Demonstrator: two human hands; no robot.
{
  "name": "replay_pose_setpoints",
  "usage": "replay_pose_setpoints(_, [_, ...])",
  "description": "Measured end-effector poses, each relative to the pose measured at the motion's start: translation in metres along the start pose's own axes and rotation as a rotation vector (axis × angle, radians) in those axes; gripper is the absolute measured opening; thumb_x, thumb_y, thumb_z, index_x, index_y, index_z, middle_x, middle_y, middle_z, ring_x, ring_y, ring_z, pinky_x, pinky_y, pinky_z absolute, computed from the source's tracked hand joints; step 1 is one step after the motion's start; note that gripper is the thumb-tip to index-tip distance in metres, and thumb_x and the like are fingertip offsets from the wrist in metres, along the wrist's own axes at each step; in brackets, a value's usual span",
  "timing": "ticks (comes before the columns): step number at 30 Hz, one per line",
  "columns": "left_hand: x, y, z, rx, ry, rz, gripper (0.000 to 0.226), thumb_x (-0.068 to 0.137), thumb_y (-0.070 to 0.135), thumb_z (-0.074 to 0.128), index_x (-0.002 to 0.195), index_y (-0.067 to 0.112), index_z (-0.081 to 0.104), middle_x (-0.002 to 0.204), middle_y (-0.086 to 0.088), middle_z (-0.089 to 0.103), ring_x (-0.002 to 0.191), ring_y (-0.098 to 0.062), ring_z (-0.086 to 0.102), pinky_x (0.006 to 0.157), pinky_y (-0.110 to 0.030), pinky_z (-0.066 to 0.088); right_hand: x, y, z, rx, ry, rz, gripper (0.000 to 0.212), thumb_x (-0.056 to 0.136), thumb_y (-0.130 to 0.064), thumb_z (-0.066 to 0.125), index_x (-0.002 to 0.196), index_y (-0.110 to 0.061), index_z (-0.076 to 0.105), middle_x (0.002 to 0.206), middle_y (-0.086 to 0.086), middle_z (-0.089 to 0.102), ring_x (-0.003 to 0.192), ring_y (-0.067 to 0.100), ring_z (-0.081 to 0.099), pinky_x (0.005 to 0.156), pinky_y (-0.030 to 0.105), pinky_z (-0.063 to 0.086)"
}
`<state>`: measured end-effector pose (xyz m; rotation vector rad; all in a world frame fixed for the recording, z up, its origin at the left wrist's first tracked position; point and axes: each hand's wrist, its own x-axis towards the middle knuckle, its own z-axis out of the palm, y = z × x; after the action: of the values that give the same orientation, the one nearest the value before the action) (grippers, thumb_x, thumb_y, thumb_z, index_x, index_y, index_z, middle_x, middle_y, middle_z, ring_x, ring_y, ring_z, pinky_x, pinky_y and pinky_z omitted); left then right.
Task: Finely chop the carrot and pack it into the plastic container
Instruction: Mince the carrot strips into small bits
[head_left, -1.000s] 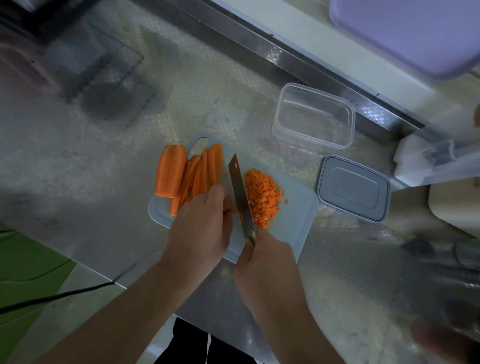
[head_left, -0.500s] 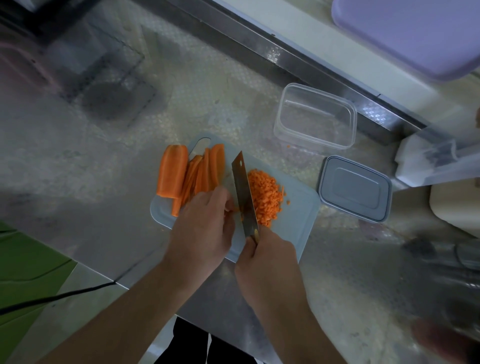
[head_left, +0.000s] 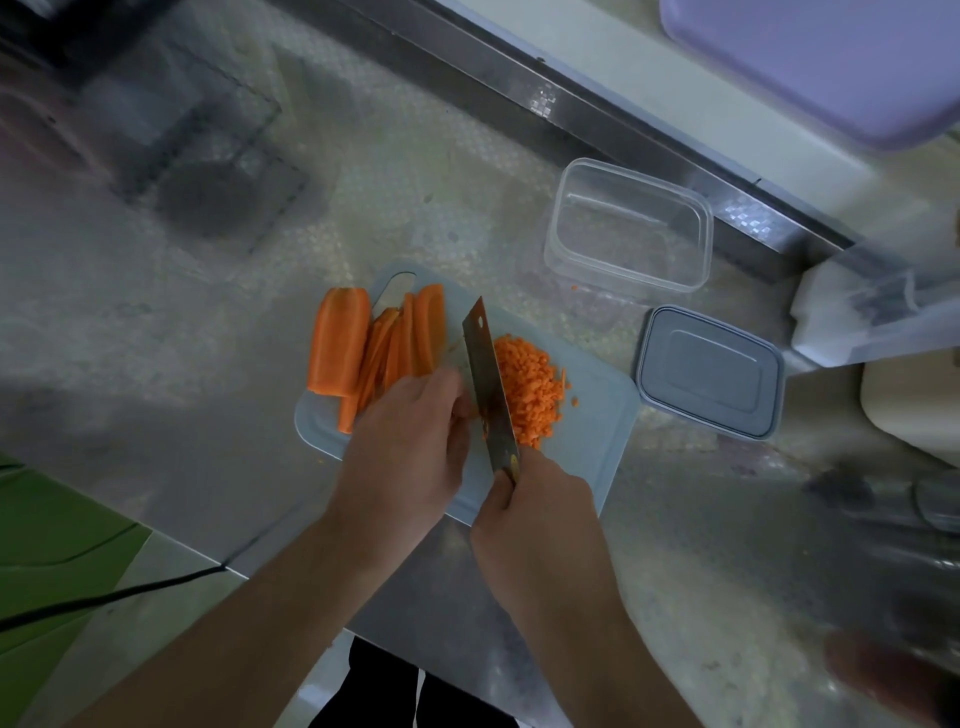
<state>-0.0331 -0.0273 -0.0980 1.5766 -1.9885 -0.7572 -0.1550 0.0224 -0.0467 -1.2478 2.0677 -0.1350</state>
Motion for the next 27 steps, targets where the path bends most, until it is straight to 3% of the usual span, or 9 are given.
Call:
replay_pose_setpoints(6, [0.001, -0.001, 0.000, -0.044, -0.018, -0.020, 0.018, 0.090, 0.006, 0.073, 0.097, 0.019, 0.062, 0.089, 0.007, 0.064, 0.083, -0.016, 0.062, 0.071, -0.044, 0.056, -0.001, -0.003, -0.010, 0.068, 0.081, -0.038, 0.026, 0.101, -0.026, 0.045, 0.076, -0.026, 0.042, 0.066, -0.005, 0.054, 0.058, 0.012, 0.053, 0.048, 0.019, 0.027])
replay_pose_setpoints(13, [0.002, -0.002, 0.002, -0.040, 0.000, -0.032, 0.016, 0.091, 0.006, 0.073, 0.092, 0.017, 0.061, 0.086, 0.006, 0.061, 0.082, -0.017, 0.059, 0.069, -0.044, 0.054, 0.001, -0.002, -0.003, 0.057, 0.021, -0.007, 0.022, 0.101, -0.026, 0.044, 0.080, -0.024, 0.050, 0.071, -0.005, 0.057, 0.061, 0.011, 0.057, 0.047, 0.018, 0.033])
replay_pose_setpoints(17, [0.002, -0.003, 0.002, -0.033, -0.004, -0.032, 0.016, 0.091, 0.008, 0.073, 0.092, 0.018, 0.061, 0.085, 0.006, 0.062, 0.081, -0.017, 0.060, 0.068, -0.044, 0.054, 0.003, -0.004, 0.002, 0.062, 0.011, -0.003, 0.015, 0.099, -0.025, 0.043, 0.087, -0.025, 0.052, 0.075, -0.004, 0.059, 0.068, 0.015, 0.060, 0.053, 0.026, 0.039])
replay_pose_setpoints(27, [0.002, -0.005, 0.005, -0.059, -0.011, -0.033, 0.011, 0.096, 0.013, 0.068, 0.098, 0.020, 0.060, 0.088, 0.008, 0.062, 0.083, -0.014, 0.059, 0.070, -0.042, 0.054, 0.005, -0.005, -0.004, 0.083, 0.049, -0.017, 0.027, 0.101, -0.028, 0.045, 0.075, -0.028, 0.044, 0.067, -0.007, 0.055, 0.061, 0.011, 0.055, 0.050, 0.017, 0.031])
